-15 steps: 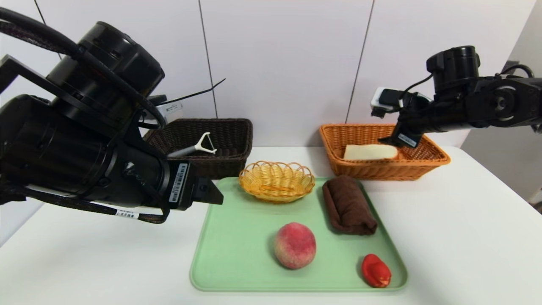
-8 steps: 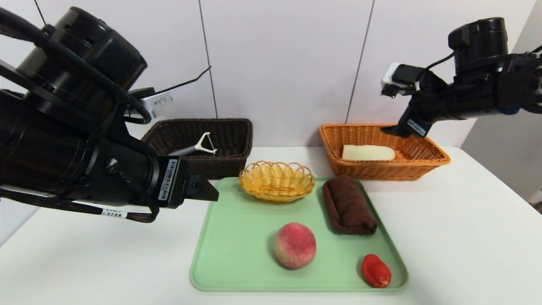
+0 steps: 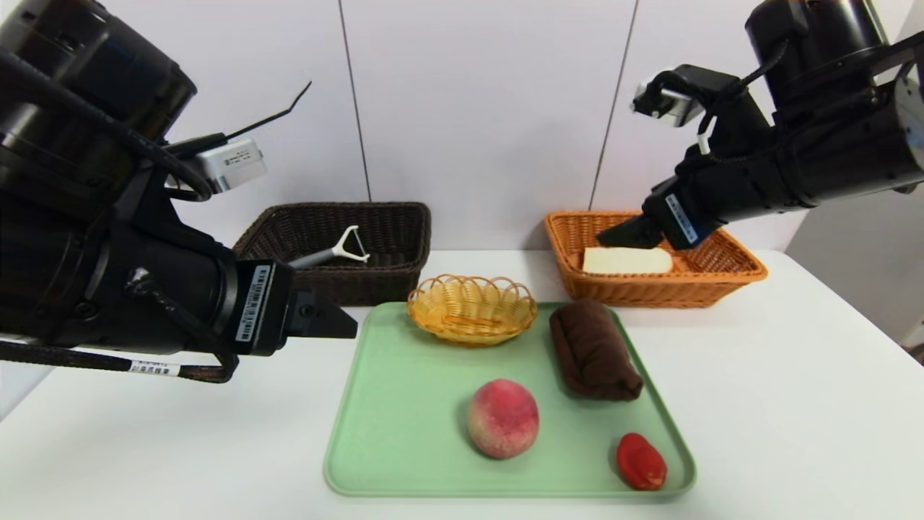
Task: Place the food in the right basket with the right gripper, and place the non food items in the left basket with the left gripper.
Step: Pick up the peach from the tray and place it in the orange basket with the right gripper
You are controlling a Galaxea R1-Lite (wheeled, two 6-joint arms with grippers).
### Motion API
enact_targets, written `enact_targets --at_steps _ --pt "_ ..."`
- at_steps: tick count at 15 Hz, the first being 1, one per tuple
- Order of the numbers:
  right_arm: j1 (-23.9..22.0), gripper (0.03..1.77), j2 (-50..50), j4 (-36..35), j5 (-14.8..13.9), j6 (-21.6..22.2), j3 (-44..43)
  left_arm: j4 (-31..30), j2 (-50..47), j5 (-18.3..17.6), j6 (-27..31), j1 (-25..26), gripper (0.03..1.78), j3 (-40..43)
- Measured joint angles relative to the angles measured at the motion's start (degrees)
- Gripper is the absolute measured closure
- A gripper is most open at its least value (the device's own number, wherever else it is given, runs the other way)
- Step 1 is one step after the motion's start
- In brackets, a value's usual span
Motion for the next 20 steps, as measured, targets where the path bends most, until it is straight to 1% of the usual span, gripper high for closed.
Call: enact_targets --at_steps 1,3,5,9,11,13,17,20 --pt "3.39 0.12 -1.05 2.41 0.01 4.90 -0.10 0.00 -0.27 0.02 -0.30 0.00 0.12 0.09" --pt "7.85 0.11 -2.26 5.06 -0.07 9.92 -0.12 0.00 -0.66 0.07 -0.80 0.07 0.12 0.52" --pt "12.59 0.11 -3.47 8.59 -0.16 14.45 -0.17 0.00 -1.18 0.07 -0.83 0.09 0.12 1.12" --pt "19.70 0.11 -4.35 14.14 -0.07 21.27 0.46 0.00 -1.87 0.02 -0.83 0.11 0.12 1.60" --pt "22.08 0.11 -3.41 14.88 -0.10 23.39 1.78 0.00 -1.97 -0.06 -0.83 0.11 0.12 1.65" --pt "23.31 0.11 -1.79 14.96 -0.16 24.33 3.46 -0.05 -2.01 -0.09 -0.83 0.11 0.12 1.88" --pt "24.03 0.10 2.62 14.85 -0.05 26.06 5.03 -0.09 -2.08 -0.04 -0.83 0.07 0.12 2.51" --pt "24.17 0.10 6.47 14.58 -0.07 26.12 5.12 -0.09 -2.06 0.00 -0.83 0.09 0.12 2.76"
